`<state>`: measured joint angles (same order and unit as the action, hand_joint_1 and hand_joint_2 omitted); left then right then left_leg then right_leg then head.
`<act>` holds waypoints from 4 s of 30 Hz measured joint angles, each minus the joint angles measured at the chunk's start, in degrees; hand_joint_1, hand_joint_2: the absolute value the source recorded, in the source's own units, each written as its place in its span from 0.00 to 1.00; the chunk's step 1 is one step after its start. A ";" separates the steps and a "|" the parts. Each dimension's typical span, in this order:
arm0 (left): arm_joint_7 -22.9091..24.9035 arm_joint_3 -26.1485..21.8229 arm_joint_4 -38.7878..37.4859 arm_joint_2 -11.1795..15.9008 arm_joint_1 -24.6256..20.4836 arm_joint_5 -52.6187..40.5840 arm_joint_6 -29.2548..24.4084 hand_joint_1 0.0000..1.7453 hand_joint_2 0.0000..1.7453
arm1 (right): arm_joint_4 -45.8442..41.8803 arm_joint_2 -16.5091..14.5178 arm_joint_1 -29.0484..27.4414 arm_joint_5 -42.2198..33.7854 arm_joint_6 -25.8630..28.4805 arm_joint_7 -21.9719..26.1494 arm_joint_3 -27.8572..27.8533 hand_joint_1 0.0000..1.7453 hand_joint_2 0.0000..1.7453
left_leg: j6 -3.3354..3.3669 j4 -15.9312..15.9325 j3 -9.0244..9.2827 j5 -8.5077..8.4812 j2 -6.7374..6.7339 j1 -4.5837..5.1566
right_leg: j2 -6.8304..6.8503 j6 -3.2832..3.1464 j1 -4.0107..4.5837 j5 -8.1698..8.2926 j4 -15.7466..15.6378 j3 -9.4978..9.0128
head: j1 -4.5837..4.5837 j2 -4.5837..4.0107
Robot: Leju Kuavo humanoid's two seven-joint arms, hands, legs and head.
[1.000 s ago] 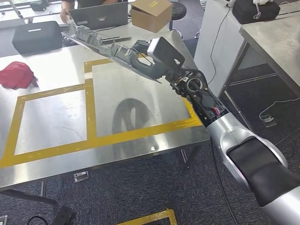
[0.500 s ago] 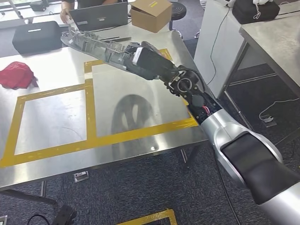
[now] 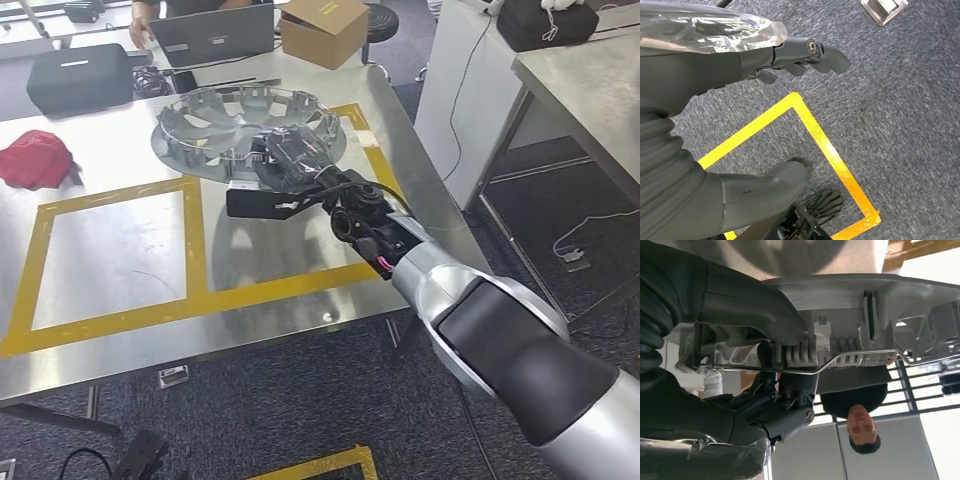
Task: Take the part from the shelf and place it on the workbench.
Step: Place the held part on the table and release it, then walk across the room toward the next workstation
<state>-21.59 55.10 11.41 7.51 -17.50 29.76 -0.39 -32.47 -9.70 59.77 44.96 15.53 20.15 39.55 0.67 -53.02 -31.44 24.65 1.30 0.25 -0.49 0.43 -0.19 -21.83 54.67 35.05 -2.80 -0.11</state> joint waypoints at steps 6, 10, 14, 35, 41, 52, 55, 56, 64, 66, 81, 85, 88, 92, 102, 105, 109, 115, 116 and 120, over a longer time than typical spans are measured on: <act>-0.15 0.00 0.00 -0.04 -0.10 0.11 -0.01 0.00 1.00 | 4.83 -1.03 0.21 2.42 0.27 -1.57 2.33 1.00 1.00 | -0.03 -0.02 0.00 0.02 -0.02 0.00 | -0.04 0.00 -0.01 0.00 -0.03 0.00 | 0.00 0.00; -0.41 0.00 0.00 -0.04 -0.07 0.19 0.00 0.00 1.00 | 6.57 -1.45 0.22 2.73 0.27 -1.93 3.12 1.00 1.00 | -0.03 -0.03 0.00 0.03 -0.02 0.00 | -0.04 0.00 -0.01 0.00 -0.03 0.00 | 0.01 0.00; -0.58 0.00 0.00 -0.04 -0.06 0.19 0.00 0.00 1.00 | 7.99 -1.62 0.27 3.39 0.25 -2.73 3.74 1.00 1.00 | -0.03 -0.03 0.00 0.03 -0.02 0.00 | -0.04 0.00 0.00 0.00 -0.04 0.00 | 0.01 0.00; -0.97 0.00 0.00 0.05 0.60 0.17 0.36 0.00 0.00 | 12.39 1.93 1.30 6.96 -1.51 -5.93 3.99 0.00 1.00 | -0.05 -0.08 0.09 0.04 -0.15 0.01 | -0.17 0.01 -0.01 0.02 -0.06 -0.04 | 0.00 0.00; -0.92 0.00 0.00 0.04 0.80 0.50 0.13 0.00 0.00 | 12.66 2.27 1.49 6.05 -1.92 -4.67 3.11 0.00 1.00 | -0.05 -0.07 0.13 0.04 -0.18 0.01 | -0.21 0.01 0.00 0.03 -0.05 -0.07 | 0.01 0.00; -0.95 -0.06 0.00 0.19 1.34 0.91 -0.14 0.00 0.00 | 12.66 2.75 2.22 -1.40 -3.45 -0.17 -0.10 0.00 0.75 | -0.05 -0.09 0.15 0.04 -0.19 0.01 | -0.22 0.02 0.00 0.03 -0.05 -0.09 | 0.01 0.00; -0.96 -0.40 0.00 0.31 1.76 1.30 -0.26 0.00 0.00 | 12.35 3.86 3.19 -9.39 -6.84 2.88 -3.24 0.00 0.00 | -0.05 -0.12 0.16 0.04 -0.19 0.01 | -0.21 0.03 -0.01 0.04 -0.06 -0.10 | 0.01 0.00; -0.96 -0.60 0.00 0.36 1.94 1.47 -0.35 0.00 0.00 | 12.14 4.36 3.50 -12.03 -8.30 3.75 -4.47 0.00 0.00 | -0.05 -0.13 0.16 0.04 -0.19 0.01 | -0.21 0.03 -0.01 0.04 -0.06 -0.11 | 0.01 0.00; -1.12 -1.67 0.00 0.80 3.83 2.57 -0.94 0.00 0.00 | 5.97 11.16 2.37 -37.99 -26.90 5.84 -15.28 0.00 0.00 | -0.04 -0.22 0.21 0.10 -0.17 0.01 | -0.19 0.04 0.00 0.03 -0.11 -0.21 | 0.00 0.00; -1.15 -1.93 0.00 0.85 4.23 2.60 -0.94 0.00 0.00 | 2.42 13.18 0.34 -44.81 -30.27 4.14 -17.49 0.00 0.00 | -0.01 -0.23 0.22 0.12 -0.16 0.01 | -0.17 0.04 0.00 0.03 -0.12 -0.27 | 0.01 0.00; -1.36 -3.50 0.00 0.93 5.06 3.20 -1.57 0.00 0.00 | -25.21 21.87 -19.41 -65.96 -32.40 -4.57 -25.24 0.00 0.00 | 0.08 -0.21 0.39 0.20 -0.18 0.00 | -0.19 0.09 0.02 0.00 -0.15 -0.45 | 0.01 0.00; -1.46 -4.02 0.00 1.04 5.39 3.33 -1.60 0.00 0.00 | -31.37 23.21 -25.17 -66.83 -30.83 -5.34 -26.67 0.00 0.00 | 0.06 -0.21 0.41 0.25 -0.21 0.00 | -0.23 0.10 0.02 -0.01 -0.16 -0.45 | 0.02 0.00; -1.46 -4.19 0.00 1.06 5.61 3.53 -1.83 0.00 0.00 | -36.03 24.20 -29.12 -67.67 -29.49 -6.24 -28.57 0.00 0.00 | 0.07 -0.21 0.43 0.28 -0.19 0.00 | -0.22 0.12 0.02 -0.03 -0.16 -0.48 | 0.01 0.00; -1.46 -4.26 0.00 1.07 5.97 3.71 -2.07 0.00 0.00 | -41.68 25.23 -33.81 -68.02 -28.62 -7.25 -30.99 0.00 0.00 | 0.03 -0.21 0.42 0.36 -0.22 0.00 | -0.25 0.13 0.01 -0.04 -0.16 -0.48 | 0.01 0.00; -1.49 -4.37 0.00 1.01 6.16 3.31 -2.16 0.00 0.00 | -51.73 26.06 -41.02 -64.91 -28.37 -9.42 -34.81 0.00 0.00 | 0.07 -0.20 0.45 0.41 -0.24 0.00 | -0.26 0.17 0.01 -0.07 -0.17 -0.52 | 0.01 0.00; -1.48 -4.37 0.00 0.98 6.04 2.92 -2.16 0.00 0.00 | -54.78 26.07 -42.93 -65.04 -29.67 -10.51 -35.28 0.00 0.00 | 0.07 -0.19 0.46 0.43 -0.30 0.00 | -0.30 0.15 0.01 -0.08 -0.17 -0.51 | 0.02 0.00; -1.40 -4.37 0.00 0.92 5.82 2.83 -2.16 0.00 0.00 | -57.80 26.07 -43.63 -65.49 -30.69 -11.15 -35.31 0.00 0.00 | 0.07 -0.19 0.46 0.44 -0.33 0.00 | -0.31 0.16 0.01 -0.09 -0.17 -0.51 | 0.02 0.00; -1.01 -4.37 0.00 0.77 5.69 2.74 -2.23 0.00 0.00 | -59.88 25.97 -43.60 -67.61 -29.51 -10.22 -35.28 0.00 0.00 | 0.45 -0.55 0.28 0.67 -0.31 0.12 | -0.29 0.49 -0.17 -0.13 -0.20 -0.61 | 0.10 0.00; -0.97 -4.37 0.00 0.77 5.64 2.71 -2.23 0.00 0.00 | -60.02 25.93 -43.59 -67.65 -29.30 -10.08 -35.27 0.00 0.00 | 0.53 -0.65 0.24 0.71 -0.31 0.12 | -0.29 0.57 -0.18 -0.13 -0.20 -0.62 | 0.10 0.00; -0.95 -4.37 0.00 0.74 5.41 2.68 -2.25 0.00 0.00 | -60.47 25.69 -43.46 -67.24 -28.76 -9.53 -35.25 0.00 0.00 | 1.06 -0.84 0.24 0.58 -0.31 0.22 | -0.29 1.15 -0.25 0.14 -0.38 -0.82 | 0.10 0.00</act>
<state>-22.54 50.73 11.41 8.26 -12.10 32.44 -2.64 -92.93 15.99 16.31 -22.28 -13.22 10.62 4.31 1.73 -53.86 -31.19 25.23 1.00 0.48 -0.78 1.59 -0.44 -21.69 54.29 34.23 -2.70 -0.11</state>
